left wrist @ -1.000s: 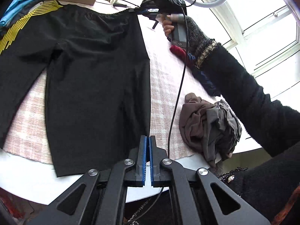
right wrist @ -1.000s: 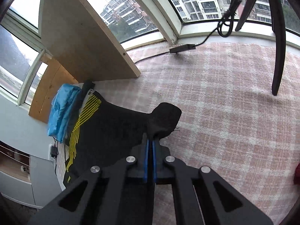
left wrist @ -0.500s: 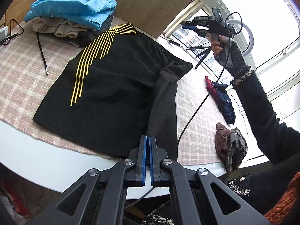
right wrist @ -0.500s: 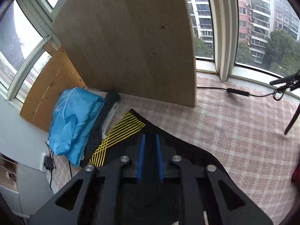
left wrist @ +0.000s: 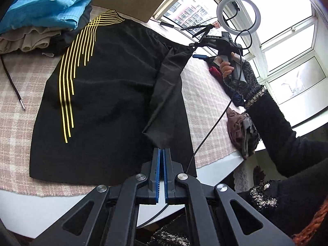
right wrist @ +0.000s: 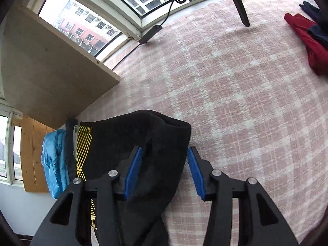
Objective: Fold clothes
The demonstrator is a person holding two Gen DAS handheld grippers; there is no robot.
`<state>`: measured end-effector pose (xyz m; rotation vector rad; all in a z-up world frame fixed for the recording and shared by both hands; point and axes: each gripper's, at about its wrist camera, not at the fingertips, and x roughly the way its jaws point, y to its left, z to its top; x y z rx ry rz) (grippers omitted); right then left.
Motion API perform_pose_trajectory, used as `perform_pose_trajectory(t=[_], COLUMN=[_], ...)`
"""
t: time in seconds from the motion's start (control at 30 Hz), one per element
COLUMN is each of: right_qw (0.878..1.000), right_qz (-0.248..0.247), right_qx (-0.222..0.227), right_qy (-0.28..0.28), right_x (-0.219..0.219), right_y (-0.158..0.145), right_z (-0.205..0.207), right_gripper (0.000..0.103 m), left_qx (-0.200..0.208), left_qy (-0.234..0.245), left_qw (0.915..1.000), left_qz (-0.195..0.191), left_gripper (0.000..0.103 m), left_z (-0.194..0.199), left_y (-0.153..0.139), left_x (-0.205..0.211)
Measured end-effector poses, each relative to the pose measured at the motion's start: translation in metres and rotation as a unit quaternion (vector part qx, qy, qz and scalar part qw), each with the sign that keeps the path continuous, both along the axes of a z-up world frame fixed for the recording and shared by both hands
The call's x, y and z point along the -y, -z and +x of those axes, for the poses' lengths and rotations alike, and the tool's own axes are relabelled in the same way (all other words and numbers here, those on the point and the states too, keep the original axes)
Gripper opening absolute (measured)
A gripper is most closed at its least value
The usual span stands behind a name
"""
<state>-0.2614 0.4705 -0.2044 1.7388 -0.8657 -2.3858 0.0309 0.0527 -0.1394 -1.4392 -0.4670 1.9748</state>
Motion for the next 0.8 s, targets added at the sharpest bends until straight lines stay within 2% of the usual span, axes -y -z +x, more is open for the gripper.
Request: perform_pose_trajectory(t=[0.1, 0.13, 0.17, 0.2, 0.27, 0.37, 0.47, 0.53, 0.63, 0.8], right_qw=[0.999, 0.998, 0.998, 0.998, 0.999, 0.995, 0.991, 0.986, 0.98, 0.974], right_qz=[0.041, 0.05, 0.051, 0.039, 0.031, 0.057, 0.06, 0.074, 0.096, 0.121], right_qx=[0.032, 0.039, 0.043, 0.039, 0.007, -0.047, -0.077, -0.086, -0.087, -0.046], right_qy=[-0.015, -0.018, -0.022, -0.027, -0.037, -0.063, -0.095, -0.12, -0.153, -0.185], right_x=[0.02, 0.024, 0.028, 0.031, 0.041, 0.074, 0.121, 0.158, 0.213, 0.286], right_y=[0.006, 0.01, 0.012, 0.012, -0.004, -0.045, -0.077, -0.087, -0.077, -0.028], right_z=[-0.011, -0.014, -0.016, -0.019, -0.024, -0.035, -0.055, -0.071, -0.092, -0.117], right_gripper=[0.048, 0.041, 0.01, 0.004, 0.003, 0.003, 0.003, 0.003, 0.003, 0.003], left_qx=[0.001, 0.001, 0.002, 0.003, 0.003, 0.004, 0.003, 0.008, 0.021, 0.05], left_qy=[0.006, 0.007, 0.007, 0.006, 0.002, -0.016, -0.047, -0.068, -0.1, -0.125], left_qw=[1.0, 1.0, 1.0, 1.0, 0.9998, 0.9995, 0.9981, 0.997, 0.9942, 0.9906], left_qz=[-0.001, 0.001, 0.004, 0.007, 0.017, 0.027, 0.04, 0.036, 0.035, 0.025], left_gripper=[0.002, 0.002, 0.002, 0.002, 0.002, 0.002, 0.002, 0.002, 0.002, 0.002], left_z=[0.0, 0.0, 0.0, 0.0, 0.0, 0.002, 0.006, 0.009, 0.011, 0.01], left_y=[0.002, 0.003, 0.004, 0.005, 0.006, 0.007, 0.008, 0.013, 0.026, 0.054], left_x=[0.001, 0.002, 0.003, 0.005, 0.012, 0.03, 0.057, 0.075, 0.102, 0.129])
